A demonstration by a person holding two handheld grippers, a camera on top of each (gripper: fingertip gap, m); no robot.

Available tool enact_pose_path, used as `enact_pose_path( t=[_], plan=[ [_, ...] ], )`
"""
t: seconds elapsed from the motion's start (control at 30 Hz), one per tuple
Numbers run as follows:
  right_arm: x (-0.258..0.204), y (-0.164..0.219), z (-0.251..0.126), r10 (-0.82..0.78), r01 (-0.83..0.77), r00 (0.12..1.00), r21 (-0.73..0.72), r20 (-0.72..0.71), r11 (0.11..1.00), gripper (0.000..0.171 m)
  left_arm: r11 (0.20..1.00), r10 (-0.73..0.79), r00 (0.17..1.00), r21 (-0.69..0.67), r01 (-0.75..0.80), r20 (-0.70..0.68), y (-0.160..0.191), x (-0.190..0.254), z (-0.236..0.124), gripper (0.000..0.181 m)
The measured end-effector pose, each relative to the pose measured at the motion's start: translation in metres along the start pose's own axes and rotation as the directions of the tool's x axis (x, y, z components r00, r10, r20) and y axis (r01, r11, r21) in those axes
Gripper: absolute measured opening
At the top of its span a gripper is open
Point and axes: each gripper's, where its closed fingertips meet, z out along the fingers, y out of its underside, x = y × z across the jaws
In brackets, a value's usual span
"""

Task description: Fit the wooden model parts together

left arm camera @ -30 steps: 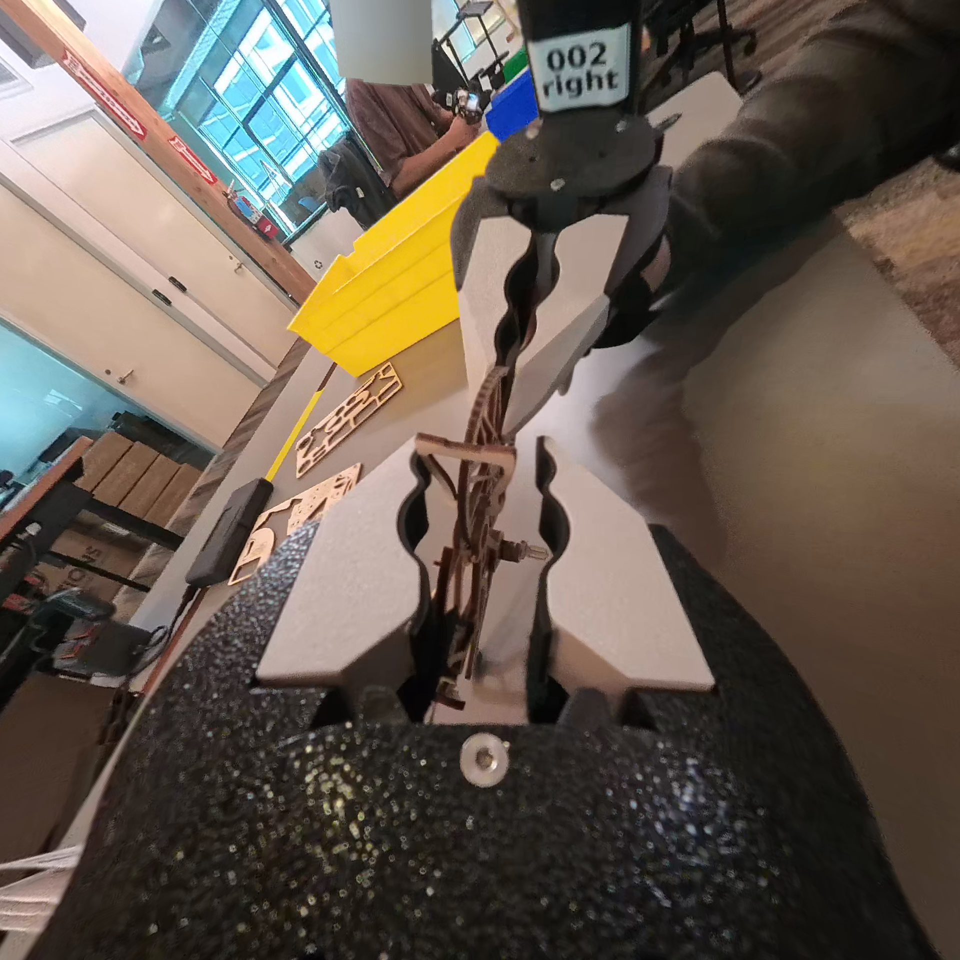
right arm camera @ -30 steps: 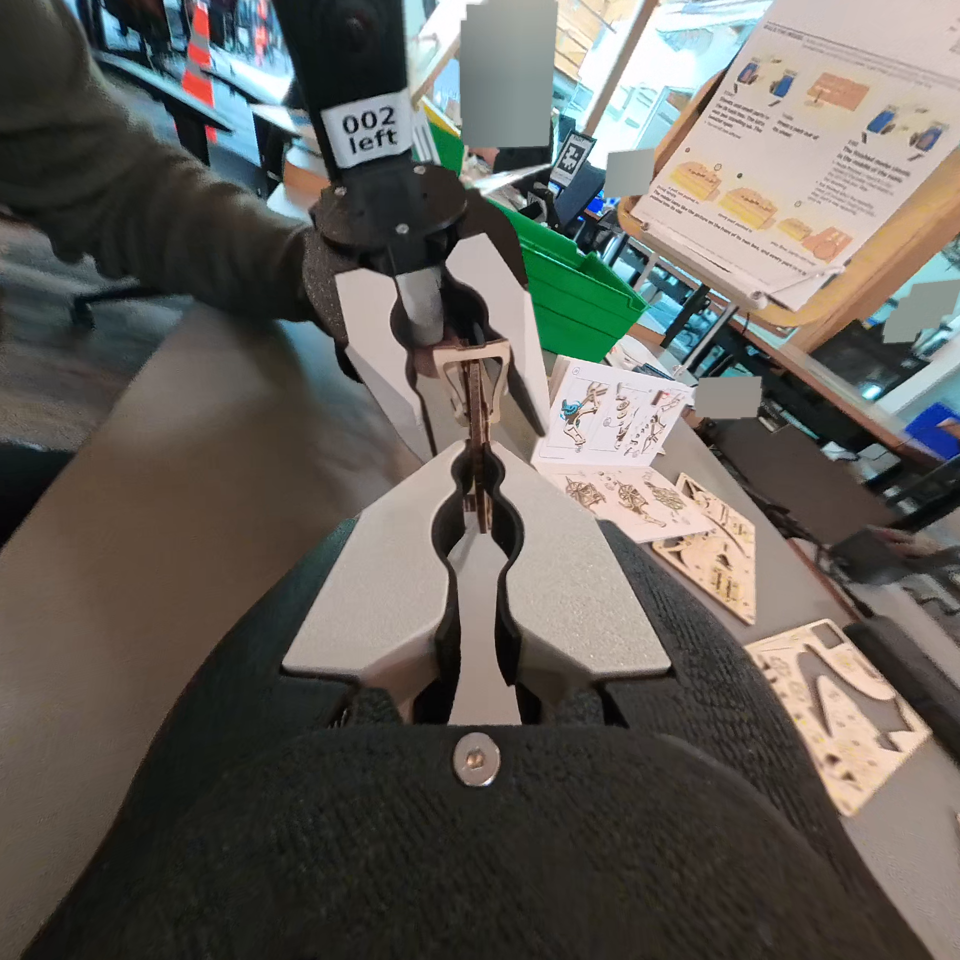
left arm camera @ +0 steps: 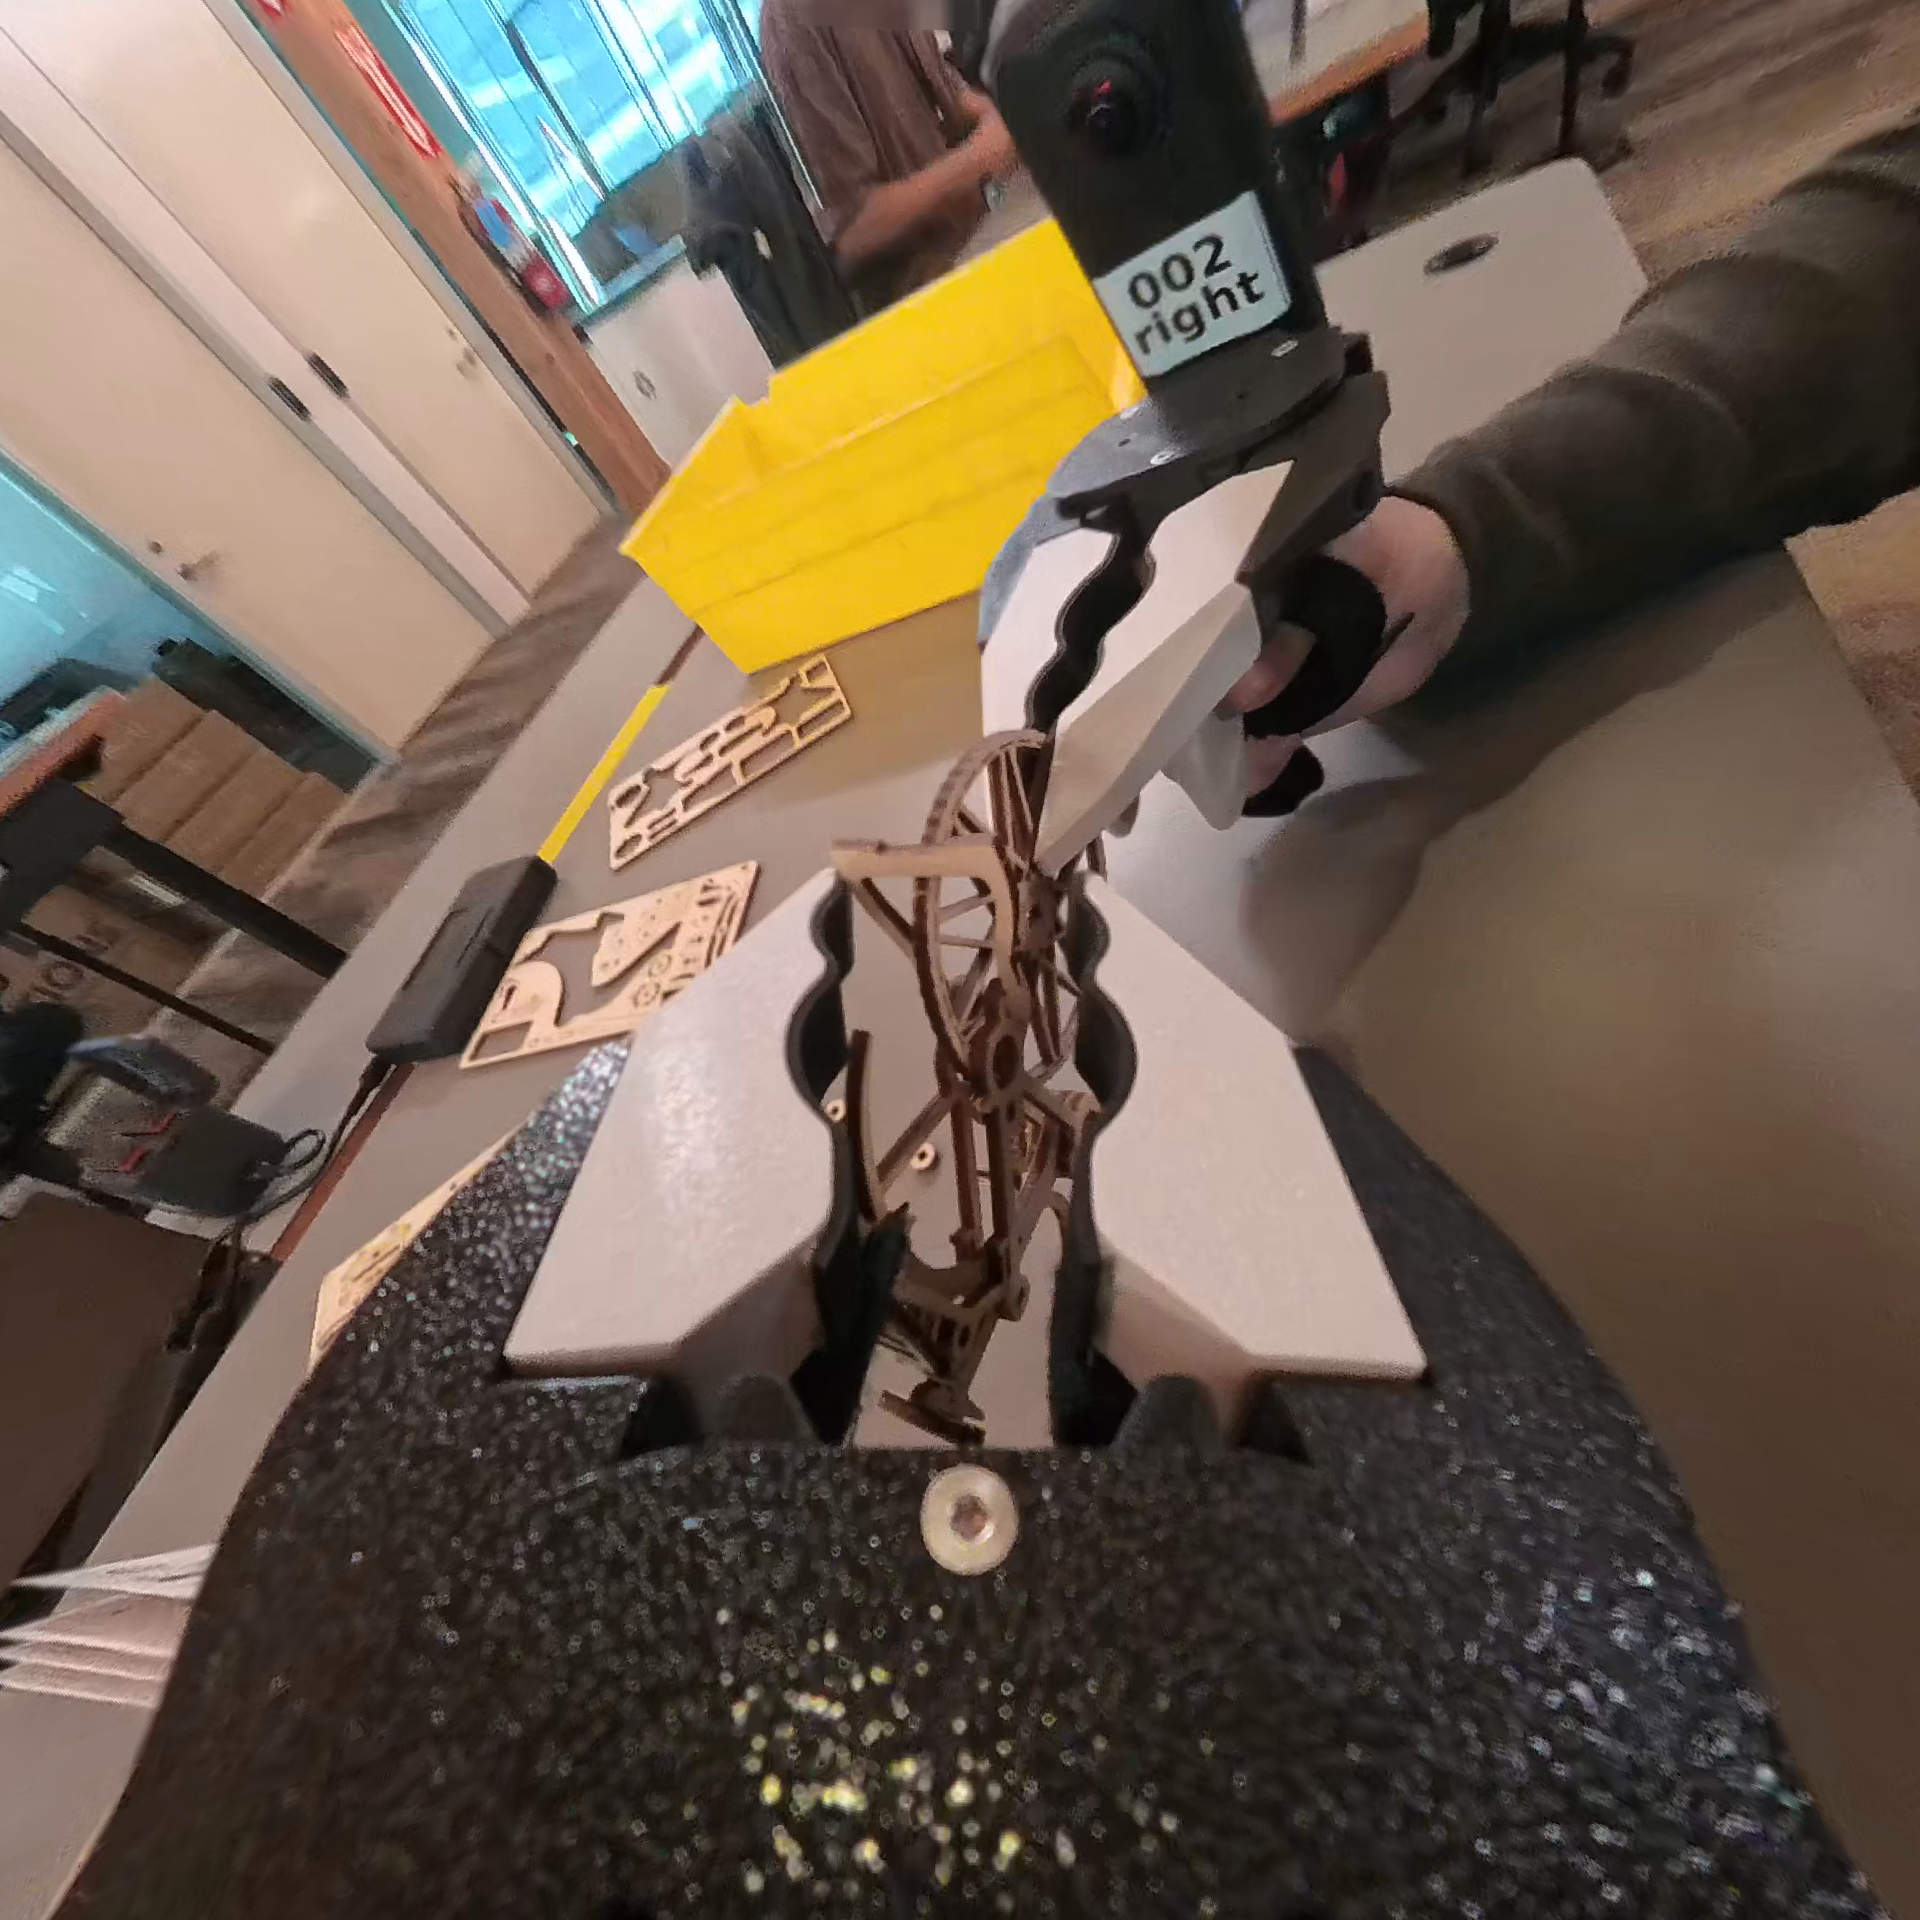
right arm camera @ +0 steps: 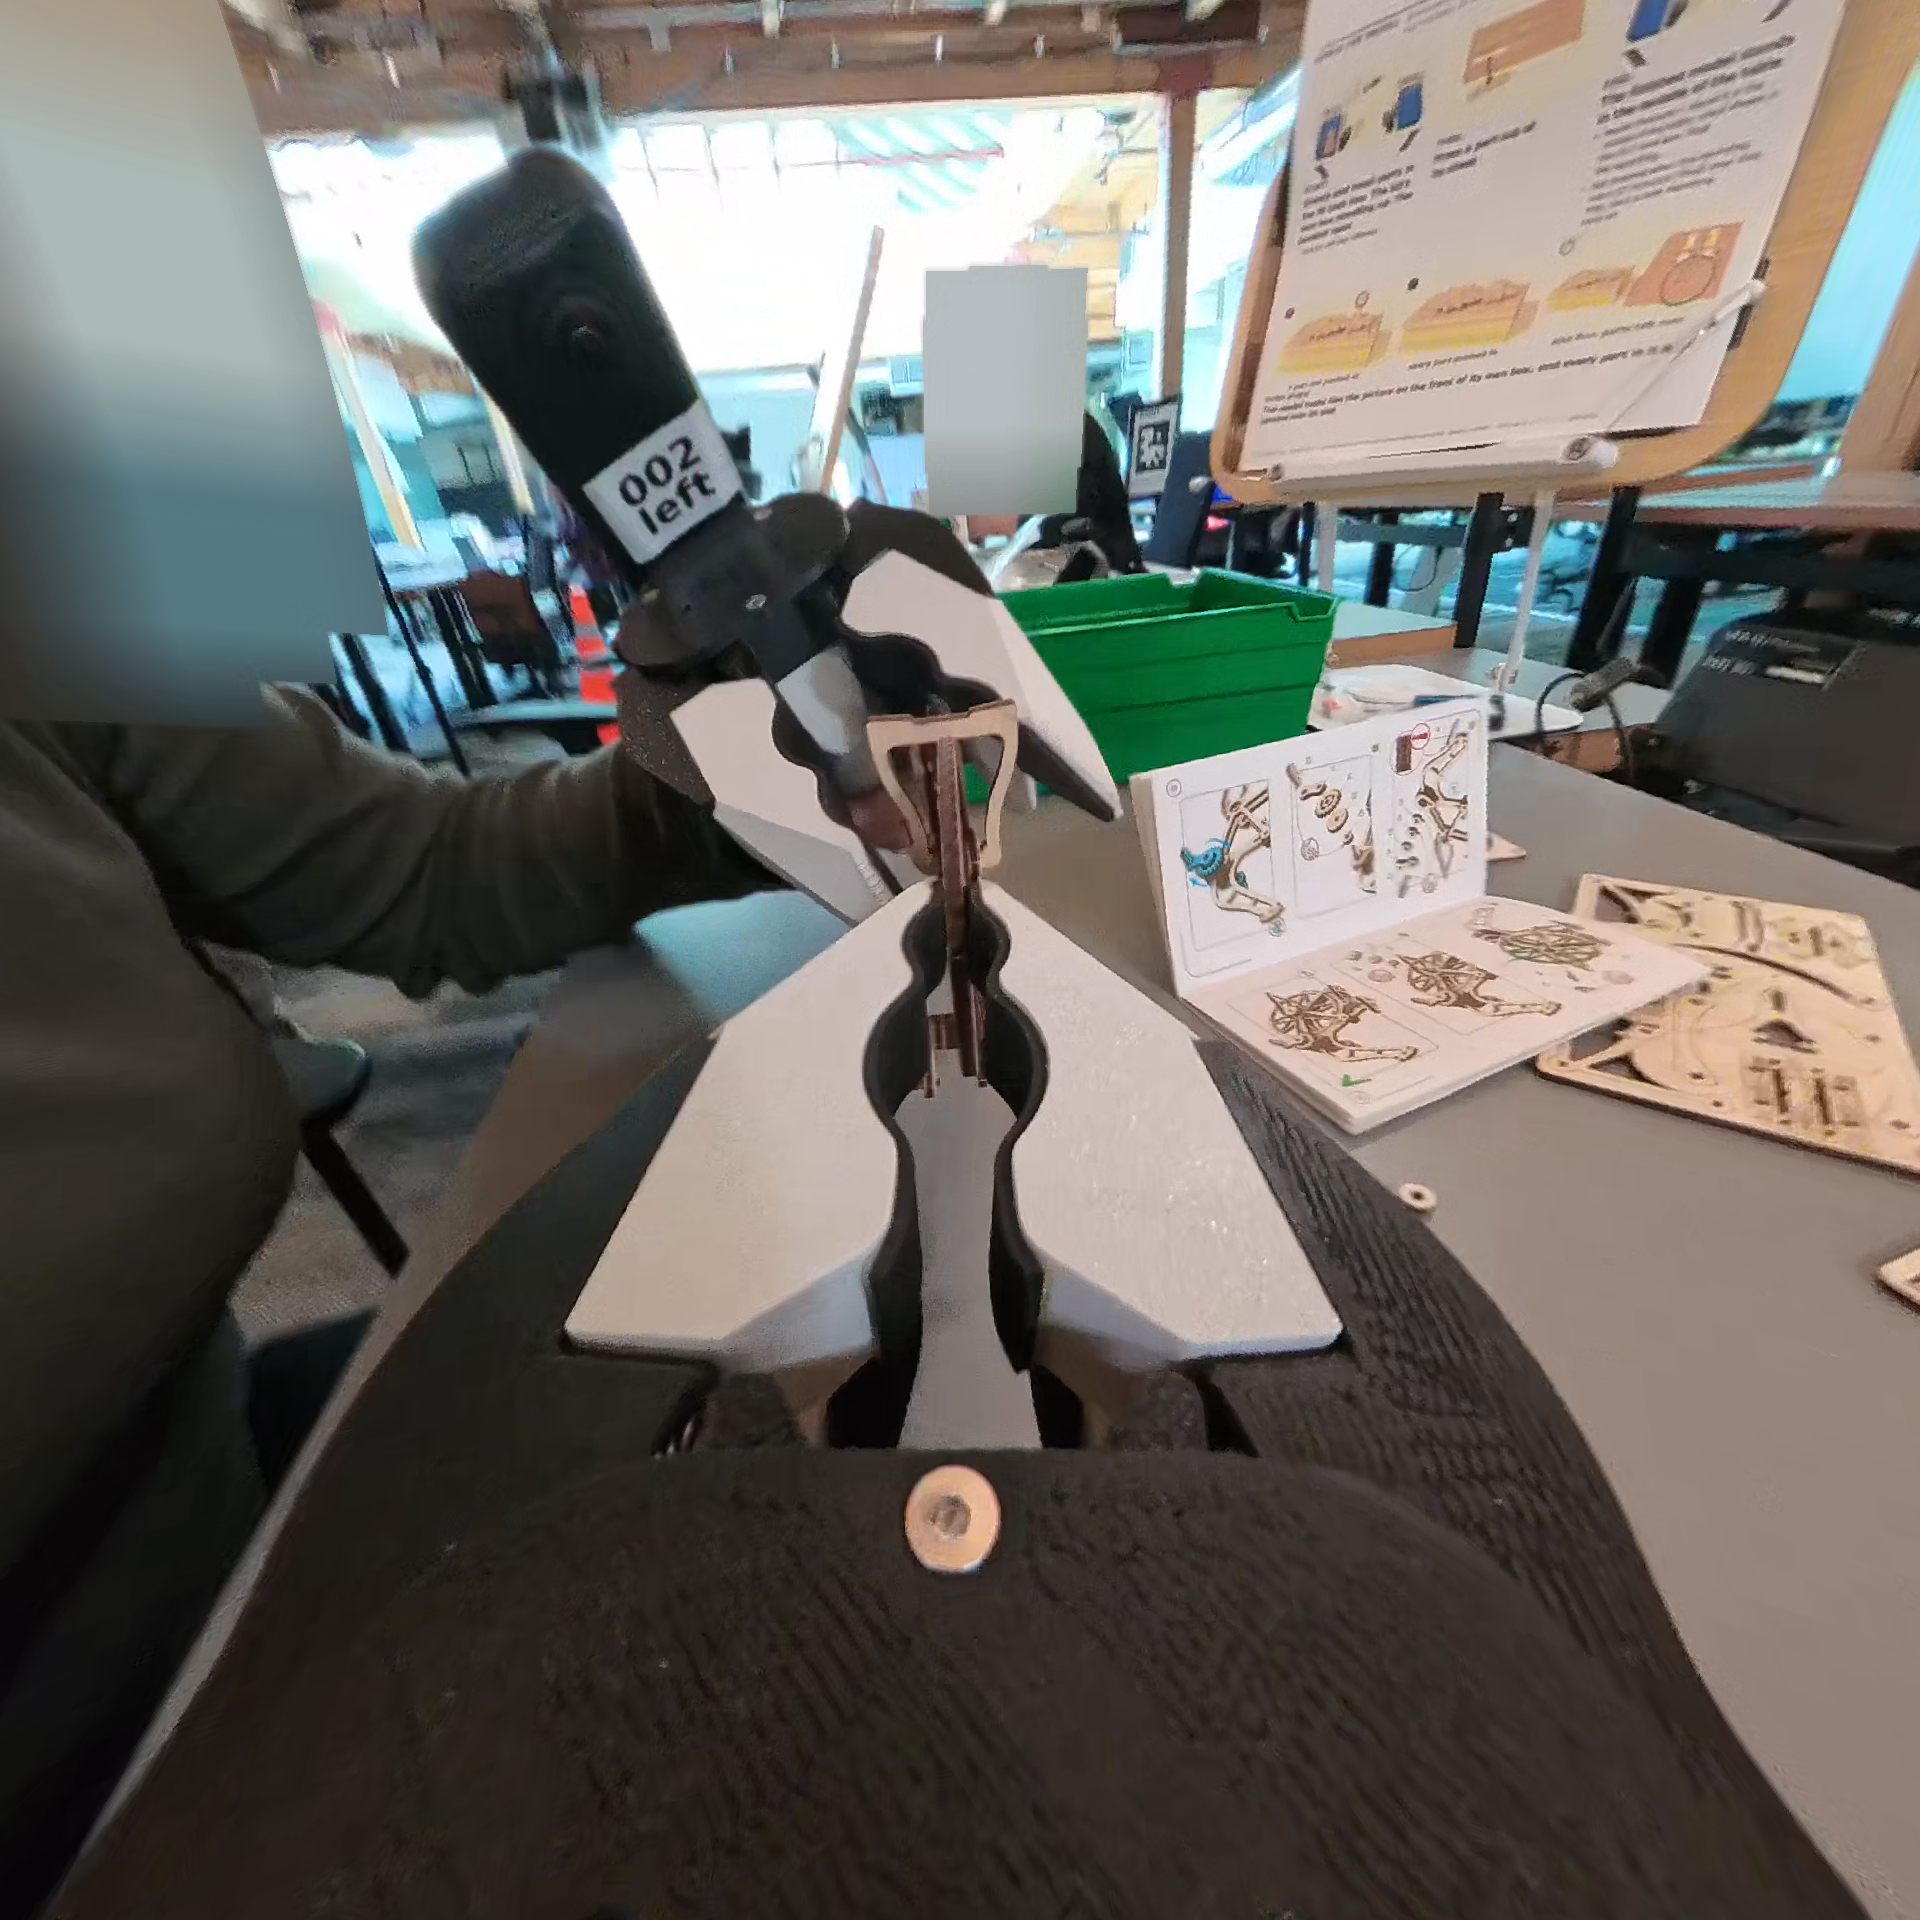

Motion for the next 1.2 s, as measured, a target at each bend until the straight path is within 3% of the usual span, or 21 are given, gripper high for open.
enact_pose_path(
  t=[0.13, 0.27, 0.43, 0.63, 0.77, 0.97, 1.07, 1.2],
  plan=[
    [0.008, -0.009, -0.002, 0.174, -0.179, 0.983, 0.106, 0.052, 0.978, 0.0, 0.993, -0.094, 0.989, -0.085, 0.084, -0.117, -0.007, -0.005, 0.001, 0.048],
    [0.011, -0.032, -0.012, 0.289, -0.318, 0.946, 0.26, 0.144, 0.912, 0.0, 0.968, -0.242, 0.944, 0.01, 0.25, -0.223, -0.043, -0.014, 0.0, 0.055],
    [0.014, -0.04, -0.015, 0.31, -0.342, 0.939, 0.309, 0.15, 0.887, 0.0, 0.965, -0.248, 0.95, 0.035, 0.259, -0.19, -0.069, -0.03, 0.003, 0.057],
    [0.032, -0.024, -0.02, 0.261, -0.256, 0.965, 0.233, 0.012, 0.938, 0.0, 0.925, -0.381, 0.924, 0.024, 0.38, 0.017, -0.043, -0.046, -0.014, 0.072],
    [0.049, -0.021, -0.029, 0.229, -0.21, 0.97, 0.196, -0.078, 0.958, 0.0, 0.888, -0.458, 0.886, 0.002, 0.459, 0.073, -0.01, -0.018, -0.029, 0.074],
    [0.07, -0.019, -0.042, 0.255, -0.223, 0.952, 0.187, -0.17, 0.957, 0.0, 0.872, -0.448, 0.89, -0.175, 0.456, 0.087, 0.035, 0.044, -0.019, 0.071],
    [0.077, -0.013, -0.044, 0.262, -0.234, 0.942, 0.146, -0.212, 0.961, 0.0, 0.902, -0.346, 0.936, -0.251, 0.352, 0.069, 0.041, 0.057, -0.014, 0.066],
    [0.081, 0.012, -0.043, 0.308, -0.319, 0.924, -0.011, -0.228, 0.948, 0.0, 0.942, -0.242, 0.968, -0.222, 0.252, 0.073, 0.034, 0.051, -0.014, 0.055]
  ],
)
